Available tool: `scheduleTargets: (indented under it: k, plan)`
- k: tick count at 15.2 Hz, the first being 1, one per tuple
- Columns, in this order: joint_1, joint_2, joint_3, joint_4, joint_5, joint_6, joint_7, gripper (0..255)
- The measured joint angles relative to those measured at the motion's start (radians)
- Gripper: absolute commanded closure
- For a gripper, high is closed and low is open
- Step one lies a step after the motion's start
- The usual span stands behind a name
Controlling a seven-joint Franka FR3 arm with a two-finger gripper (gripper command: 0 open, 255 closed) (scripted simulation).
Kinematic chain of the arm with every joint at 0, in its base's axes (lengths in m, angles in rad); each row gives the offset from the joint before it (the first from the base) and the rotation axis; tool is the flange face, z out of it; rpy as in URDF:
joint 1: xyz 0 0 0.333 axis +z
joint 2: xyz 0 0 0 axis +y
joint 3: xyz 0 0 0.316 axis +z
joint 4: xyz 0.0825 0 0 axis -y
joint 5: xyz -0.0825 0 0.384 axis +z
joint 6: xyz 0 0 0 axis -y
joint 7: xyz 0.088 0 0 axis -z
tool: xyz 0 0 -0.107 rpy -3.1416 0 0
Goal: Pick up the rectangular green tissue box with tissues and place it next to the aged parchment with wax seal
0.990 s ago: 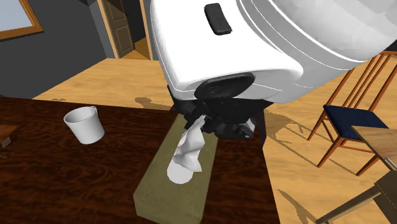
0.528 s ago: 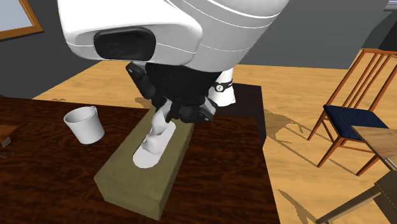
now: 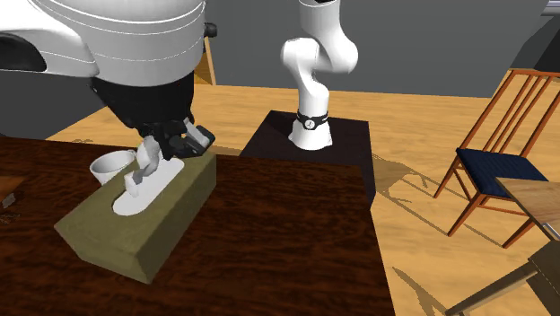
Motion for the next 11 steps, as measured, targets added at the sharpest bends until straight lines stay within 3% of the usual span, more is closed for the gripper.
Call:
scheduleTargets:
  k: [11]
  plan:
    - [-0.163,0.037,-0.072,0.034,-0.030,0.112,-0.201,255]
